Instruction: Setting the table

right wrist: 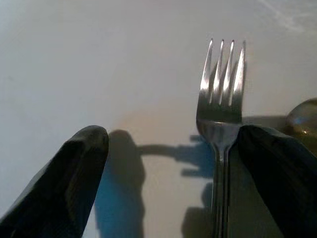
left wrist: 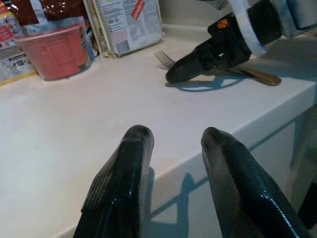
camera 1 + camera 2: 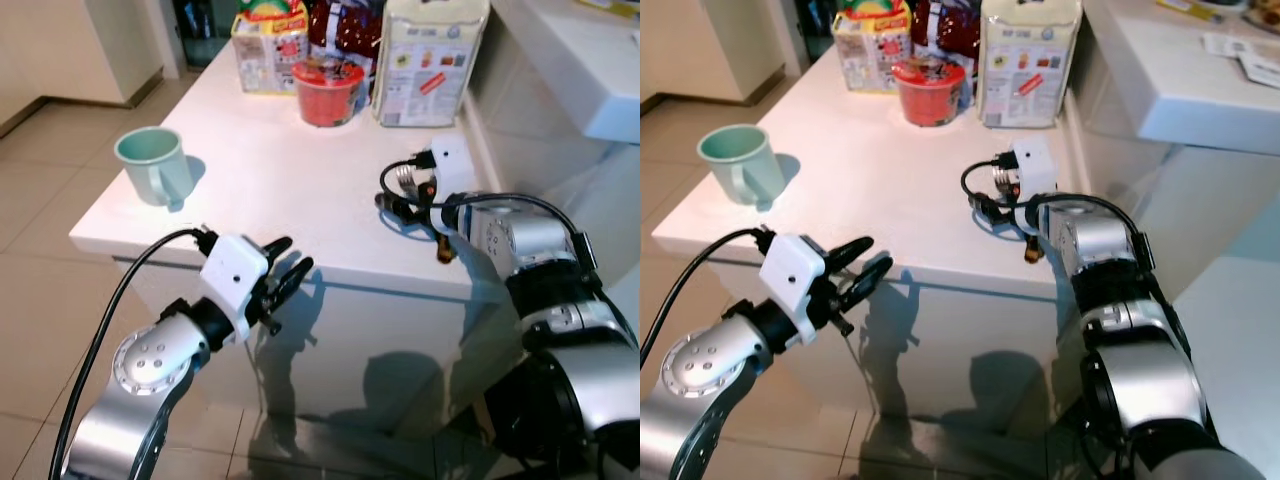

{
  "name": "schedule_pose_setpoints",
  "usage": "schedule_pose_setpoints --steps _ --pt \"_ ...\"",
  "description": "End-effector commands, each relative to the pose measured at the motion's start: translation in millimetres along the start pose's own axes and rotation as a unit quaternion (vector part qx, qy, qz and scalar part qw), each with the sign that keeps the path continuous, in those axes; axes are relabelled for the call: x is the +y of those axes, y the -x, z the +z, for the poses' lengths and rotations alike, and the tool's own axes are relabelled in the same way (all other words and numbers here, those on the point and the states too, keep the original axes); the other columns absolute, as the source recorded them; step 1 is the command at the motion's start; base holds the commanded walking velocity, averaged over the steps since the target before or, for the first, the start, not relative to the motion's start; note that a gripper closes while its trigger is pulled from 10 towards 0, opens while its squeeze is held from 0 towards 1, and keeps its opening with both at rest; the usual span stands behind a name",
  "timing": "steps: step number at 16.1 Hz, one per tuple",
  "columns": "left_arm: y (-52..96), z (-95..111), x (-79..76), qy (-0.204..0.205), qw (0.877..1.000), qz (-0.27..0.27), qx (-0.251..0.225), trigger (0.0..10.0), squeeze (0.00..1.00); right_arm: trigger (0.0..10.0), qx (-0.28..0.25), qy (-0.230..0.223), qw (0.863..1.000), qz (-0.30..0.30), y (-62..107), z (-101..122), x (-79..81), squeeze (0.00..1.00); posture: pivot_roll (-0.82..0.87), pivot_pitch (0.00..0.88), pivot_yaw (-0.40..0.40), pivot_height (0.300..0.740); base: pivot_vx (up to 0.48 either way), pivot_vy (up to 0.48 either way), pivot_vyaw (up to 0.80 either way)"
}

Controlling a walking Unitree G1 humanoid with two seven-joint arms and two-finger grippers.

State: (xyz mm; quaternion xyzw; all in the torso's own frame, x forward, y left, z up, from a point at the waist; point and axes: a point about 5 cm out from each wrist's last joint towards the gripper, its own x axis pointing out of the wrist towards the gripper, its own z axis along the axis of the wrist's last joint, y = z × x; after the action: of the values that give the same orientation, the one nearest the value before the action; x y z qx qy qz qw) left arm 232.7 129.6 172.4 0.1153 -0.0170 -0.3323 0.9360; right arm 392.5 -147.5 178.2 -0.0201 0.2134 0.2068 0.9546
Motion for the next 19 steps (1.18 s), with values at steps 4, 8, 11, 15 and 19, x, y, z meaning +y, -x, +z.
schedule_pose_setpoints --steps 4,8,11,15,19 --pt "-1.7 5.2 -4.5 0.004 1.000 -0.020 -0.008 10.0 0.00 10.0 0.020 -0.029 0.999 -0.025 0.5 1.4 -11.1 0.00 0.02 0.064 -0.029 0.740 0.000 0.000 0.00" --pt "-0.4 5.2 -6.5 0.006 1.000 -0.026 -0.007 10.0 0.00 10.0 0.045 -0.038 0.998 -0.033 3.7 -4.0 -19.7 0.00 0.02 0.056 -0.026 0.740 0.000 0.000 0.00" --pt "-0.3 5.2 -7.9 0.011 0.999 -0.037 -0.007 10.0 0.00 10.0 0.058 -0.039 0.997 -0.018 4.4 -4.7 -16.2 0.00 0.02 0.057 -0.019 0.740 0.000 0.000 0.00" --pt "-0.4 4.4 -11.0 0.015 0.999 -0.051 -0.003 10.0 0.00 0.0 0.098 -0.023 0.995 0.004 2.8 -23.0 -8.9 0.00 0.02 0.054 -0.010 0.740 0.000 0.000 0.00" --pt "-1.1 4.2 -11.6 0.014 0.998 -0.055 0.001 10.0 0.00 0.0 0.103 -0.009 0.995 0.009 7.4 -20.3 -12.2 0.00 0.02 0.052 -0.009 0.740 0.000 0.000 0.00"
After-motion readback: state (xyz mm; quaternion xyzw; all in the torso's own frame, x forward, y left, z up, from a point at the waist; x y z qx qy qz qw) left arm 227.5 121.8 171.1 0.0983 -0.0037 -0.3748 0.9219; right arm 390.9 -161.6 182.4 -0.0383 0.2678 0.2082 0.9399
